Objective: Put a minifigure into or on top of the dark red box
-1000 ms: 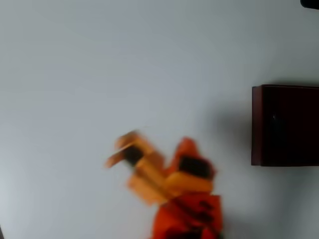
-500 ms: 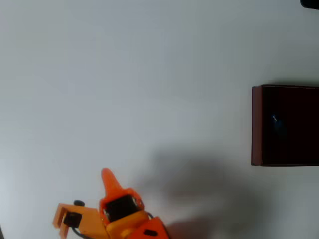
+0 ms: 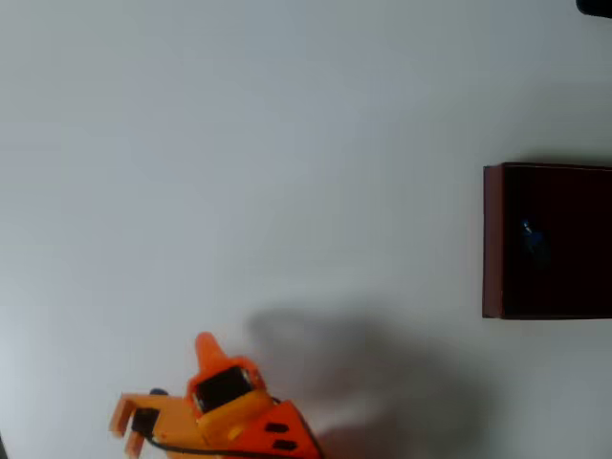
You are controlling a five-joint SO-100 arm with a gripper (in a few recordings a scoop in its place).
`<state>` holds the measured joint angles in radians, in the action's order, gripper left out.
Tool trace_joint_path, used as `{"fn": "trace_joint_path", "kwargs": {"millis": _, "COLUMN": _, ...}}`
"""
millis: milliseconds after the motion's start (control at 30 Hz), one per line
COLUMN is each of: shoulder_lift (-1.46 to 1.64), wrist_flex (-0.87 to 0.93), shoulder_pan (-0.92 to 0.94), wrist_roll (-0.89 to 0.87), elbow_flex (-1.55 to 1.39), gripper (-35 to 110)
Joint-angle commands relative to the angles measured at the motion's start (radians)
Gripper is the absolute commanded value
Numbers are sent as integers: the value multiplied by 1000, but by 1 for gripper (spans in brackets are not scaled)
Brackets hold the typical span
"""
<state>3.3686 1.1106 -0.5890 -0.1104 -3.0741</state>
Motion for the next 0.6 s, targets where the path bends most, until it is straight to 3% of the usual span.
{"fn": "trace_joint_path", "kwargs": {"millis": 0, "shoulder_lift": 43, "wrist_flex": 126, "shoulder_pan": -60, "wrist_roll": 23, "elbow_flex": 21, "gripper": 0}}
{"fn": "trace_joint_path", "kwargs": {"millis": 133, "shoulder_lift": 41, "wrist_flex": 247, "shoulder_pan": -63, "wrist_roll": 44, "elbow_flex": 54, "gripper": 0}}
{"fn": "trace_joint_path", "kwargs": {"millis": 567, "shoulder_lift": 41, "wrist_flex": 247, "shoulder_pan": -71, "wrist_roll": 52, "elbow_flex": 54, "gripper": 0}}
